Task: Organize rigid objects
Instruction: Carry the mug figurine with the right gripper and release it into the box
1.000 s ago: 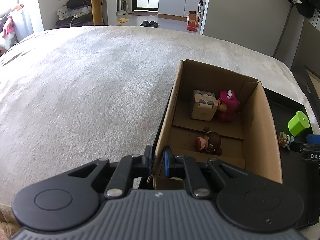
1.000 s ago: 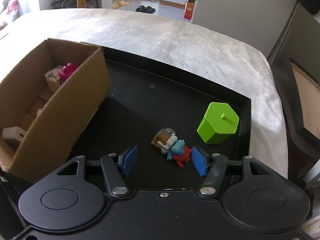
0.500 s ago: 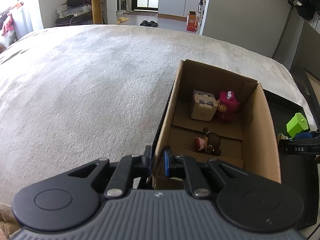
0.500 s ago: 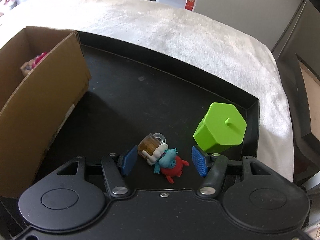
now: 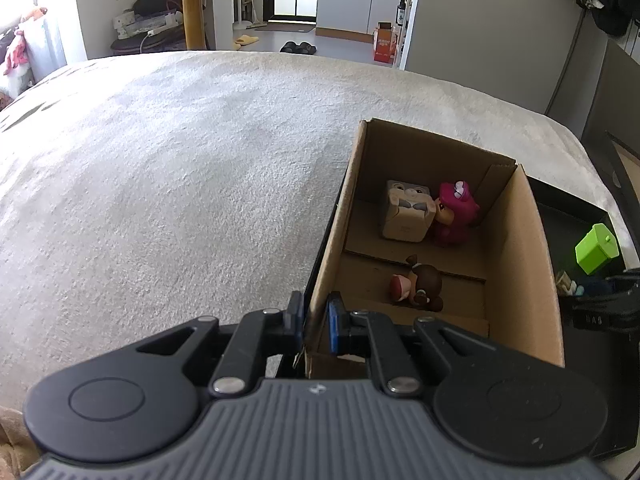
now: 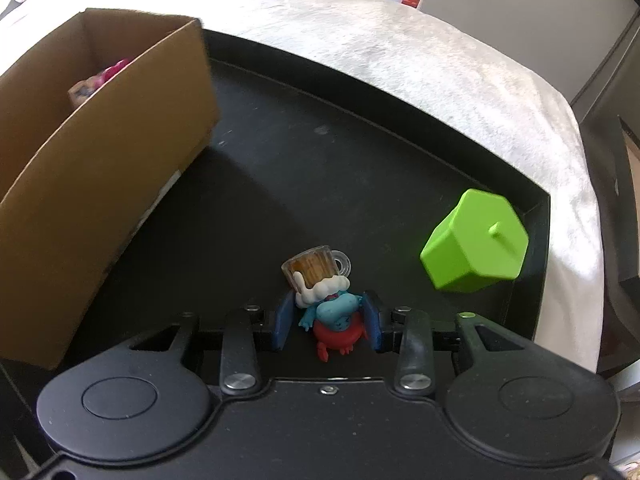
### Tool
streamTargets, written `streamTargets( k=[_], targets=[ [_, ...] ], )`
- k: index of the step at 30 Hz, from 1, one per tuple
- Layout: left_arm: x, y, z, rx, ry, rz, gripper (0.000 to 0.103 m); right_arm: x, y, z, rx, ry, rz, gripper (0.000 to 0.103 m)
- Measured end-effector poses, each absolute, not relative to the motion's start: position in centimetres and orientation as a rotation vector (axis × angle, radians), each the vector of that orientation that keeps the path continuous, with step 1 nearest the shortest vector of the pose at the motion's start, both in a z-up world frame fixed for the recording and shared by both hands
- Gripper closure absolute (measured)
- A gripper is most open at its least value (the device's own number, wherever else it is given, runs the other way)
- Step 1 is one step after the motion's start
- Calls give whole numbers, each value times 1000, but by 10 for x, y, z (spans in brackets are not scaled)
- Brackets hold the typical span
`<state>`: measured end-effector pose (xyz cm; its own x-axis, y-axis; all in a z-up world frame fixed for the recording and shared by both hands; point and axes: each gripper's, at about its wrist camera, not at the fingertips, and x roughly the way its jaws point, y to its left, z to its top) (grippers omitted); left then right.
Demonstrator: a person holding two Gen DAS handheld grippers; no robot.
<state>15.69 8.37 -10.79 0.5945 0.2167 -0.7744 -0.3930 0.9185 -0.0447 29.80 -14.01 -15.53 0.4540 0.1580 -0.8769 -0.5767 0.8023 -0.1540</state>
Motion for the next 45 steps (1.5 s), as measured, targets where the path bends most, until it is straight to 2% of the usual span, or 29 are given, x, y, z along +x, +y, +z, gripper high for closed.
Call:
streamTargets(
  k=[15, 45],
  targets=[
    [156, 85, -107, -224, 862, 354, 92, 262, -133, -148, -496, 988, 484, 67],
    [156, 89, -109, -260, 860, 341, 92, 246, -66, -43, -493, 748, 588, 66]
  ],
)
